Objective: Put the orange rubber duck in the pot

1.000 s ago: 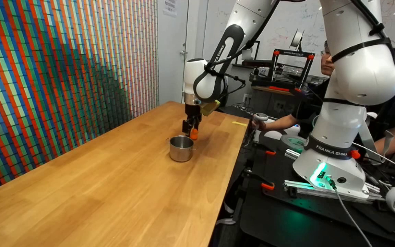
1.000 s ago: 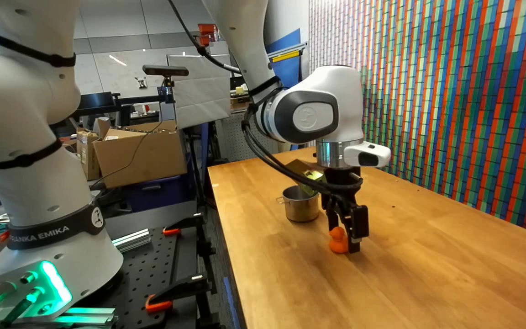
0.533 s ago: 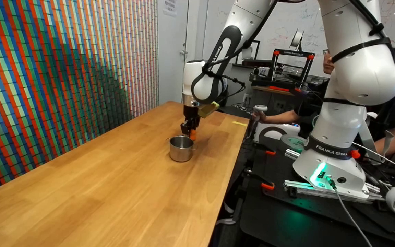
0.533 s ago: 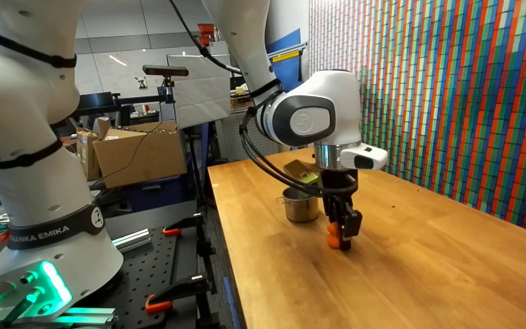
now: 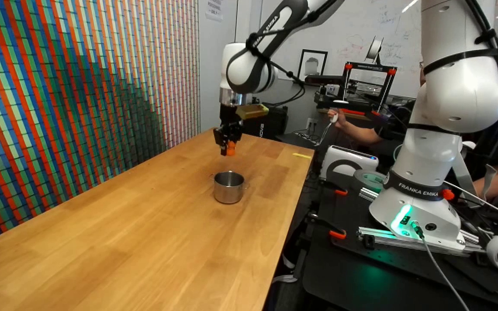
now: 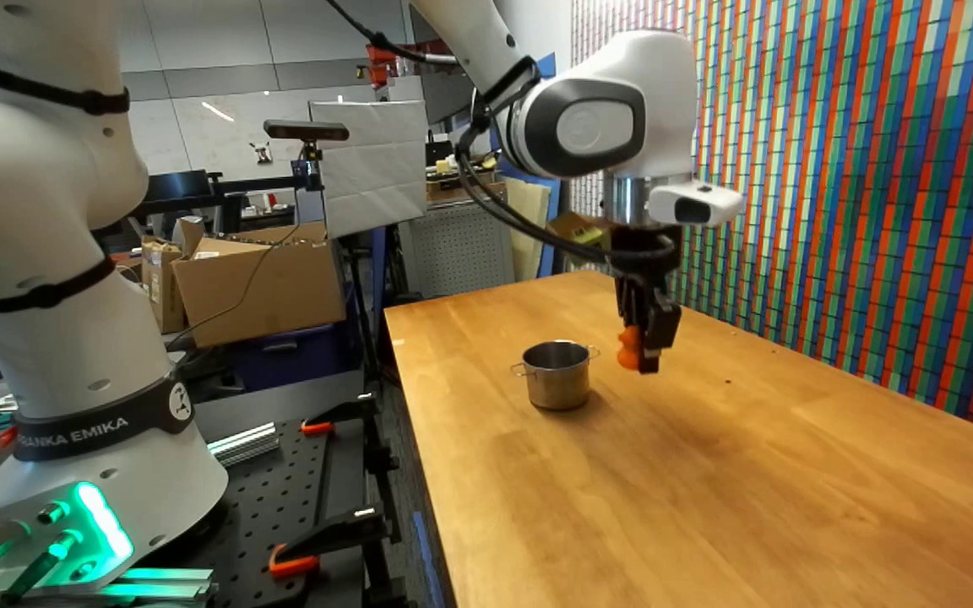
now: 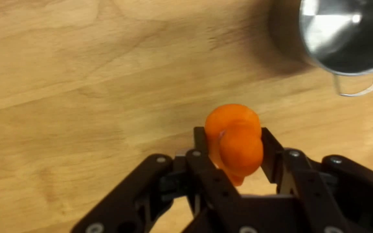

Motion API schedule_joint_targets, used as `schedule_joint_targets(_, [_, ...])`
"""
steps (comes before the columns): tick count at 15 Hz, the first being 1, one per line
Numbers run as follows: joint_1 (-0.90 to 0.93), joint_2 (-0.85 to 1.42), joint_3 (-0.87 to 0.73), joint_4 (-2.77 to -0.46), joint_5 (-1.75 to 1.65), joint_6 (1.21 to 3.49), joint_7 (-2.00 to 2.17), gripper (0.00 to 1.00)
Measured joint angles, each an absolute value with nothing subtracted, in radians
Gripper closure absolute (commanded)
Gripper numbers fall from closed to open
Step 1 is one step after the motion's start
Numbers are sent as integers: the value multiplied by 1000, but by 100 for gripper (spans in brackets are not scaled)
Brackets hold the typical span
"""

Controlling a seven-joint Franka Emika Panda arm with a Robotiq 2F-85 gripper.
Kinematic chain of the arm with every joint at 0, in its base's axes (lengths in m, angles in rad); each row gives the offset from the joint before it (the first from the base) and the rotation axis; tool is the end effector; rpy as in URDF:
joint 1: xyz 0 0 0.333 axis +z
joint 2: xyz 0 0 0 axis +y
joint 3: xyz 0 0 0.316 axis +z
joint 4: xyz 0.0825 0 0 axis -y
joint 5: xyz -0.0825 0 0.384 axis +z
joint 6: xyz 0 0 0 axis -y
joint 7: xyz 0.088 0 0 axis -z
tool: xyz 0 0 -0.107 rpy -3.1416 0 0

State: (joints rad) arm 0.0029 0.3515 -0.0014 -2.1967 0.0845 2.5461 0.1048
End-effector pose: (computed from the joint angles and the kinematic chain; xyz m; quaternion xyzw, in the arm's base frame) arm 0.5571 -0.0003 0.2218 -0.9960 0.0865 0.0023 0.0233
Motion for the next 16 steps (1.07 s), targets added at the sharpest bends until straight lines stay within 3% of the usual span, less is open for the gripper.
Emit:
schedule_joint_targets(5, [15, 203, 80, -2183, 231, 2359, 105, 83])
schedule_joint_targets(10, [40, 191, 97, -2192, 271, 2320, 105, 83])
schedule_joint_targets(11, [43, 193, 97, -2197, 271, 2318, 105, 35])
schedule_joint_targets(13, [46, 198, 97, -2207, 271, 2312, 107, 27])
schedule_joint_targets(16, [46, 202, 97, -2212, 271, 2303, 110, 3])
